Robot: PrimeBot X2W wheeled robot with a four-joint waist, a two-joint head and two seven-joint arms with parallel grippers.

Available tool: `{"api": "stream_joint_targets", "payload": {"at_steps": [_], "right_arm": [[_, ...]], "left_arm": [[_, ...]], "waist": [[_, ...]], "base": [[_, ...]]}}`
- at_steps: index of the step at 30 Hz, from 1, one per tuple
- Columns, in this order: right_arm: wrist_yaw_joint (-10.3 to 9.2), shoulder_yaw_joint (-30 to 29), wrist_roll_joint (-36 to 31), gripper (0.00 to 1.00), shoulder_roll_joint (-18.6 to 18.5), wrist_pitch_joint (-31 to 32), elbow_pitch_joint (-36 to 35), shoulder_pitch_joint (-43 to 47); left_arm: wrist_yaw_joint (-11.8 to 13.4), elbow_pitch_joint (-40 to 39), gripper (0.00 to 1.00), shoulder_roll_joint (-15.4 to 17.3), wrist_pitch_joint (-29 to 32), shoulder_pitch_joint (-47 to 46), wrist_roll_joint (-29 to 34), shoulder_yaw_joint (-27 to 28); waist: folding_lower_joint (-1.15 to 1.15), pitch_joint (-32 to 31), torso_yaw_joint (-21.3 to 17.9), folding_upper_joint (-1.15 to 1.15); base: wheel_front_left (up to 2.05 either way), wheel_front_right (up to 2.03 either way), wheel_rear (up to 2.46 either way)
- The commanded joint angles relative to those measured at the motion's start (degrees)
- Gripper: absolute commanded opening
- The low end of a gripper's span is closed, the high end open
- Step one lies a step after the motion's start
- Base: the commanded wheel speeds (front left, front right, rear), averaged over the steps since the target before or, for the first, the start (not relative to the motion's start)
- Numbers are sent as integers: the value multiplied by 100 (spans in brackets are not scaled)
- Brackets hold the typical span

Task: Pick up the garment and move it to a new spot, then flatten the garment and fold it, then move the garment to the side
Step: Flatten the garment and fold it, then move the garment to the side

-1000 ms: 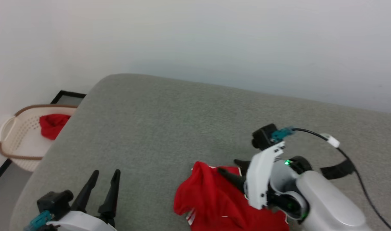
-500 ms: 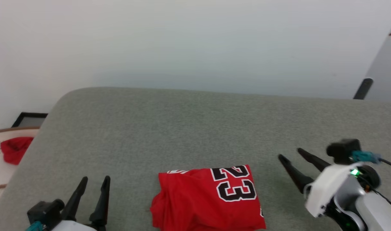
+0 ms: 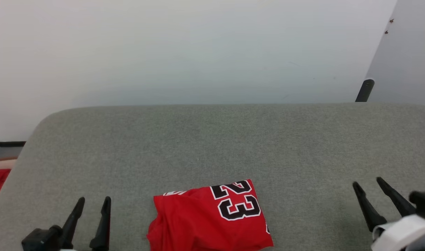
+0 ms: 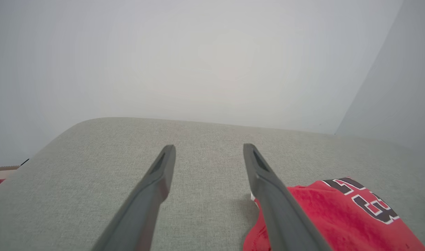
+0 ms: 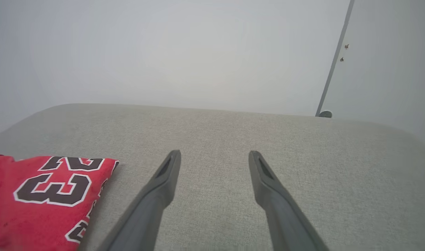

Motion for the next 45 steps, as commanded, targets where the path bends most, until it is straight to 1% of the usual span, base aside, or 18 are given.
{"api": "stream_joint_targets", "payload": {"at_steps": [1,5,10,21,26,35,43,45], "right_arm": [[-4,-120,-79,100,28,-115,-15,140],[-4,-410,-303,100,155,-350,-37,452],[-4,-672,-395,100,313,-478,-112,709],[-4,-826,-651,100,452,-345,-307,851],[-4,-718,-682,100,474,-285,-352,827],[-4,-373,-681,100,621,-130,-270,738],[-4,46,-536,100,651,213,-91,506],[-4,110,-504,100,645,271,-70,463]], "left_arm": [[-13,-53,100,-24,3,68,80,36],[-13,-139,100,-81,3,180,210,143],[-13,-223,100,-121,3,279,332,179],[-13,-239,100,-108,3,210,437,78],[-13,-188,100,-36,3,122,370,93],[-13,59,100,29,3,-82,370,134],[-13,101,100,6,3,-228,375,-52],[-13,96,100,10,3,-242,371,-72]], "waist": [[0,-13,-29,0],[0,-29,-60,0],[0,-32,-84,0],[0,-36,11,0],[0,-61,265,0],[0,-117,932,0],[0,-7,1267,0],[0,21,1296,0]], "base": [[0,0,0],[0,0,0],[0,0,0],[0,0,0],[0,0,0],[0,0,0],[0,0,0],[0,0,0]]}}
